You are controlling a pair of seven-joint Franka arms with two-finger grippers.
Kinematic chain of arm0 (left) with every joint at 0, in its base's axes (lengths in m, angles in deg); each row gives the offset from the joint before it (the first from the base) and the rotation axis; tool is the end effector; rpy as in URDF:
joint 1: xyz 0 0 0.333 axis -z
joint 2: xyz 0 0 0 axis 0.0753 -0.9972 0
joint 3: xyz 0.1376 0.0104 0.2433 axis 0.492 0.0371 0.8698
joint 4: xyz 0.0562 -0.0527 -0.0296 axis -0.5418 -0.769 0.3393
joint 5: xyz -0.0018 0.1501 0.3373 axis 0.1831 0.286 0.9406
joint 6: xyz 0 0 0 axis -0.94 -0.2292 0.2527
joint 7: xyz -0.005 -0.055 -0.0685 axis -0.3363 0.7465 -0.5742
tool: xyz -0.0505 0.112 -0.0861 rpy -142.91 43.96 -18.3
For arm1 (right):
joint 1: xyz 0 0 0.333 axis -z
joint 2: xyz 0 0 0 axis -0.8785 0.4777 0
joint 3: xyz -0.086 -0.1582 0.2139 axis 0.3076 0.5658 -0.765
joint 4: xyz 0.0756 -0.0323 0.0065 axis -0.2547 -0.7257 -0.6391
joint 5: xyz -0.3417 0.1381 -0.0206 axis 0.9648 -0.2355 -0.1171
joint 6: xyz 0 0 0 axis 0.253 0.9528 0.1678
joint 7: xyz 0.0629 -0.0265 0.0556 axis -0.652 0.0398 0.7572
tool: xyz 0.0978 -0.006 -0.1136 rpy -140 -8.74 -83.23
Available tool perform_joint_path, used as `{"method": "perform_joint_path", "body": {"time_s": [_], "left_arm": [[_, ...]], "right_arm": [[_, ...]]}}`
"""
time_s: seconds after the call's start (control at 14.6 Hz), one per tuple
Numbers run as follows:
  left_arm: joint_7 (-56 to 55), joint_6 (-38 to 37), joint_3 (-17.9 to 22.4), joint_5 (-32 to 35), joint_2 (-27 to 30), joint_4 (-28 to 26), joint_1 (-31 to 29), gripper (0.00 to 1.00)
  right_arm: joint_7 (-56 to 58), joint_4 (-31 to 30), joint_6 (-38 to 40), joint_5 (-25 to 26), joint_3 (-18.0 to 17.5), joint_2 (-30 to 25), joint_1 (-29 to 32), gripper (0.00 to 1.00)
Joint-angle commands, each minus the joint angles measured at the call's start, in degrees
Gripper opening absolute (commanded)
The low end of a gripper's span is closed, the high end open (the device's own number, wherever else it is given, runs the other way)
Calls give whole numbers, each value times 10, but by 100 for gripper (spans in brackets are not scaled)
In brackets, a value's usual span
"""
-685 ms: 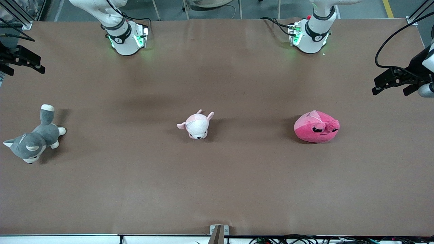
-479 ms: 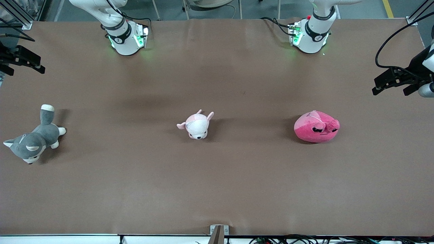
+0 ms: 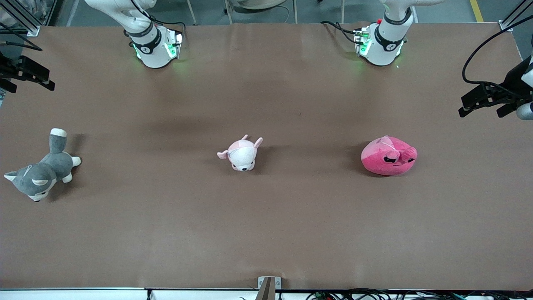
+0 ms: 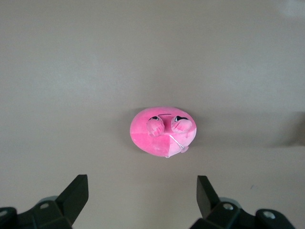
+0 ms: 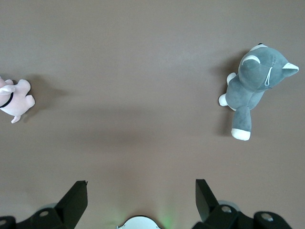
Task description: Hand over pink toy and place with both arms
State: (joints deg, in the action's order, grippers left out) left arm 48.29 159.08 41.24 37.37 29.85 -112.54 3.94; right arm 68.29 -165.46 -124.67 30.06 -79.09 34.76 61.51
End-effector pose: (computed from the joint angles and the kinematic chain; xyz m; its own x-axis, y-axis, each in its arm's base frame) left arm 0.5345 -0.0227 0.5566 0.9988 -0.0008 0.0496 -0.0028 -0.9992 0.0390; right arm 0.4846 -0.0337 0.5788 0.9970 0.0492 -0.0592 0.0482 -0.9987 -0.0179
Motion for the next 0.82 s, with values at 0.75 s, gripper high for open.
{"method": "perform_joint_path", "body": {"time_s": [0.75], "left_arm": [[-66,126,-3,-7,-100,-129,1,100]], "right_arm": [[4,9,-63,9,1,88,29,100]]}}
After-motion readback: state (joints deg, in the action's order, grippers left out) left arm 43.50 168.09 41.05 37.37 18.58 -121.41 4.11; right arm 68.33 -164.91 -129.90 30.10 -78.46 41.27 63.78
